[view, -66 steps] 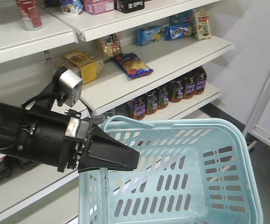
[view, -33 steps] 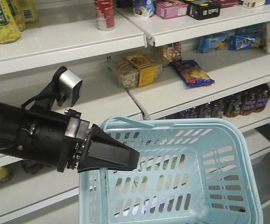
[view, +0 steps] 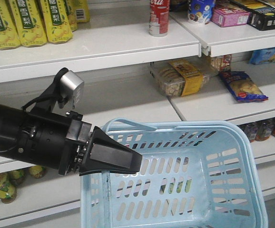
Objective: Place coke in basket with both arms
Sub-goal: 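Approach the shelf with the red Coca-Cola can, basket held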
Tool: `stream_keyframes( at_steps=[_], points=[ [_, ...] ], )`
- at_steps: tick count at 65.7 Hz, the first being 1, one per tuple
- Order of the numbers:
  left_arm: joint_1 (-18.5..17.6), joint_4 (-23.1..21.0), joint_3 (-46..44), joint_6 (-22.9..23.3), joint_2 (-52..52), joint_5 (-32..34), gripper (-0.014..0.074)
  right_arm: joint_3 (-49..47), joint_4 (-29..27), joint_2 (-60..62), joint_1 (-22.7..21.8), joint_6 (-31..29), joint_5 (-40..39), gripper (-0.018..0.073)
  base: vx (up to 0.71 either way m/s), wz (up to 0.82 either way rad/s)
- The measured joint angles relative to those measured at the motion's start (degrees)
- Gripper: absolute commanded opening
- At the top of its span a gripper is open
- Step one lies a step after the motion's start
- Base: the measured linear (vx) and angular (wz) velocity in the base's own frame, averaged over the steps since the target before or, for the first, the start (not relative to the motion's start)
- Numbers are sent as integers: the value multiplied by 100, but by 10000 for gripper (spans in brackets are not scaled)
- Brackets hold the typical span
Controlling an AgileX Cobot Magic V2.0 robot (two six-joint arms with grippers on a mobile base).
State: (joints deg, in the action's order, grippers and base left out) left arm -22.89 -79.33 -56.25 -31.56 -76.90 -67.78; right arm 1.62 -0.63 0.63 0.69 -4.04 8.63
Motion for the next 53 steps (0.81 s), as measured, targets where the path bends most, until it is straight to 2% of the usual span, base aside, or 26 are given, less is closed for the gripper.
stream_keyframes(
  at_steps=[53],
  points=[
    [0, 0, 0, 0, 0, 0, -6, 0, 0, 0, 0, 0, 0, -10, 5, 20]
  ],
)
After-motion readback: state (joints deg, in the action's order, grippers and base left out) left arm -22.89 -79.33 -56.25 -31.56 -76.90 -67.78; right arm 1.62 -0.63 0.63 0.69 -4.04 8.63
